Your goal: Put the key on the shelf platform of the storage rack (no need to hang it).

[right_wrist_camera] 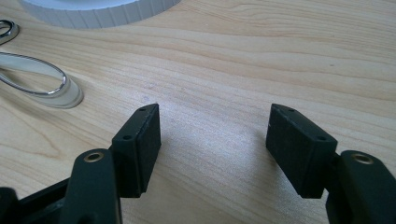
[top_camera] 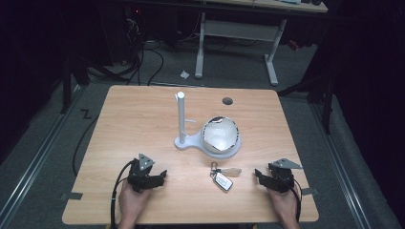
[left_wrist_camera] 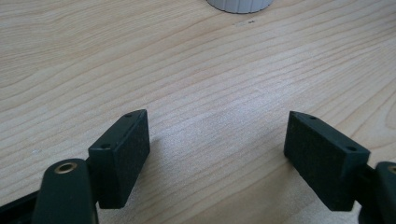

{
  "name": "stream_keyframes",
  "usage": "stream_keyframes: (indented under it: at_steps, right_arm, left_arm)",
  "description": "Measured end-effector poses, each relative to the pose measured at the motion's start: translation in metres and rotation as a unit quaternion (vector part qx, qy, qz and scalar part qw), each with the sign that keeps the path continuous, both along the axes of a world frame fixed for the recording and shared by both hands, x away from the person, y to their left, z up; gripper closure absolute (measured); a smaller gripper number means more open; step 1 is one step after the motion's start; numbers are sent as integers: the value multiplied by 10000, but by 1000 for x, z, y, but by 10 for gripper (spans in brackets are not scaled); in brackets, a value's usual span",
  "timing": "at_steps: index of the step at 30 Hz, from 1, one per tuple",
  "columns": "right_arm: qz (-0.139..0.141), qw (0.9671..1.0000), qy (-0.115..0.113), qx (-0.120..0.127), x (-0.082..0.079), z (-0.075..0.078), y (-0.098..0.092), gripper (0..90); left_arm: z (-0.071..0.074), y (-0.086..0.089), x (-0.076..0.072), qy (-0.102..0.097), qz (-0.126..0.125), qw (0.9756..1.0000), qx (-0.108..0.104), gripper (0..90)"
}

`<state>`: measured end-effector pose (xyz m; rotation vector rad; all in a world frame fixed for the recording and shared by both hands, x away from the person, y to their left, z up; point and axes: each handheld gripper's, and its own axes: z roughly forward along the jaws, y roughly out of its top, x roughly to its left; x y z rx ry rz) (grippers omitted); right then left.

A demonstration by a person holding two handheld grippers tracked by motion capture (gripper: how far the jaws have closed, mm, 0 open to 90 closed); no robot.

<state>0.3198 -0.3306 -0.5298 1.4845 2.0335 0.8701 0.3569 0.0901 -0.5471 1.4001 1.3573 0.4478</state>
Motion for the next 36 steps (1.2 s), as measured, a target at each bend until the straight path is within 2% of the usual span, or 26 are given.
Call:
stream_keyframes:
  at_steps: [5, 11, 18, 21, 25, 36]
  right_arm:
    - [-95, 9999, 14, -39, 1, 0, 1, 307]
    - [-141, 9999, 19, -51, 1, 0, 2, 310]
    - [-159, 9998, 23, -112, -2, 2, 5, 411]
    - [-97, 9998, -113, -161, -7, 3, 7, 461]
    - [4, 9998, -170, -91, -10, 6, 10, 484]
    - [412, 9990, -165, -53, -20, 16, 23, 517]
  left_arm:
    - [0, 0, 0, 0, 6, 10000, -14, 230]
    - [0, 0, 0, 0, 5, 10000, -14, 230]
    - [0, 0, 0, 1, 1, 10000, -2, 230]
    - [0, 0, 0, 0, 1, 10000, -3, 230]
    - [0, 0, 0, 2, 7, 10000, -21, 231]
    - [0, 0, 0, 5, 10, 10000, -24, 231]
